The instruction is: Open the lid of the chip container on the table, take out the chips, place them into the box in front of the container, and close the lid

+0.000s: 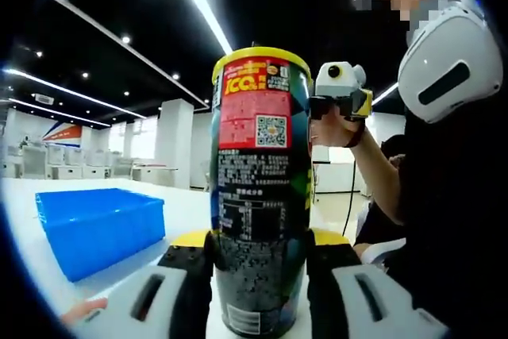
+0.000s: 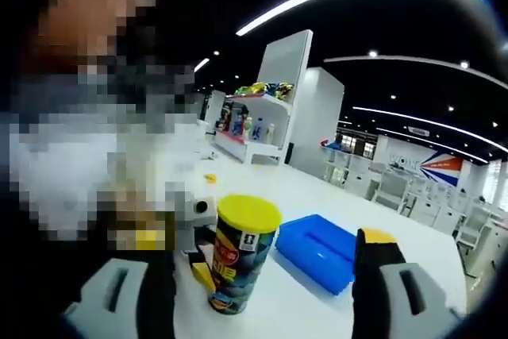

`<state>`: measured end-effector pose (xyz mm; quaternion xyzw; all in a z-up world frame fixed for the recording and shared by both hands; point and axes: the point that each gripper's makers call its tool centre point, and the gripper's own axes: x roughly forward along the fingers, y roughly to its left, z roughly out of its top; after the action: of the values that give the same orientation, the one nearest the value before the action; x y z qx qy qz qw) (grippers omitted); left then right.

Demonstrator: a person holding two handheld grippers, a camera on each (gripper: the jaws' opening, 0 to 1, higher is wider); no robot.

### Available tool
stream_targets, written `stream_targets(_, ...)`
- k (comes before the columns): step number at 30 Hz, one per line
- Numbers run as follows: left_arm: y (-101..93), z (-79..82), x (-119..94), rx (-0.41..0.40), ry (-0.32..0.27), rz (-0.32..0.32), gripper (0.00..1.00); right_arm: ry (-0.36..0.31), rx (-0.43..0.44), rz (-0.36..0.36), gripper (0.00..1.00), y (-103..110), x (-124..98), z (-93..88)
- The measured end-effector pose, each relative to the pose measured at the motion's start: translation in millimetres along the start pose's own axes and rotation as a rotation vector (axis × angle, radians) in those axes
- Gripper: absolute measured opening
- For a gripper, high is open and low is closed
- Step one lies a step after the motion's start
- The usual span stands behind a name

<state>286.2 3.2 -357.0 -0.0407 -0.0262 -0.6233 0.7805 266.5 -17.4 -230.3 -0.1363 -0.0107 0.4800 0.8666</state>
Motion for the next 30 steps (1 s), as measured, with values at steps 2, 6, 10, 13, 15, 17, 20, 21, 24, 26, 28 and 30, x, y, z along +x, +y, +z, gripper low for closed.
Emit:
stream_targets(2,-0.1,-0.1,0.2,0.0,0.001,0.002,0.47,-0.008,0.005,0.014,0.87,3.6,7.0,1.1)
stream_targets(6,-0.1,-0.1,0.4,0.001,0.002,0.003,0.47,-0.023,0.026,0.028,0.86,8.2,17.0,2.6)
stream_targets(10,-0.2,-0.2,0.6,0.001,0.003,0.003,0.47,-0.023,0.041,0.039,0.85,14.1,26.7,0.3)
stream_targets(13,0.0,-0.1,0.6,0.001,0.003,0.004,0.47,-0.01,0.044,0.034,0.86,15.7,34.8,-4.5)
stream_targets(15,0.0,-0.1,0.6,0.002,0.003,0.005,0.47,-0.012,0.053,0.03,0.87,15.0,37.4,-5.0)
stream_targets(17,0.2,-0.2,0.5,0.002,0.004,0.006,0.47,-0.026,0.076,0.03,0.85,15.2,38.7,-3.0)
stream_targets(20,0.3,-0.2,0.4,0.002,0.004,0.007,0.47,-0.03,0.086,0.031,0.82,15.7,39.8,-2.7)
stream_targets(21,0.5,-0.2,0.2,0.002,0.004,0.007,0.47,-0.028,0.086,0.029,0.81,15.9,40.3,-2.9)
stream_targets(24,0.6,-0.3,0.1,0.003,0.005,0.008,0.47,-0.015,0.065,0.018,0.81,15.6,41.3,-4.7)
stream_targets(26,0.7,-0.3,0.0,0.003,0.005,0.008,0.47,-0.015,0.06,0.015,0.8,15.9,42.4,-4.7)
stream_targets(28,0.7,-0.3,0.0,0.002,0.005,0.009,0.47,-0.025,0.065,0.013,0.79,16.2,45.8,-3.0)
stream_targets(30,0.8,-0.4,0.0,0.002,0.005,0.009,0.47,-0.029,0.067,0.006,0.75,15.5,50.2,-3.7)
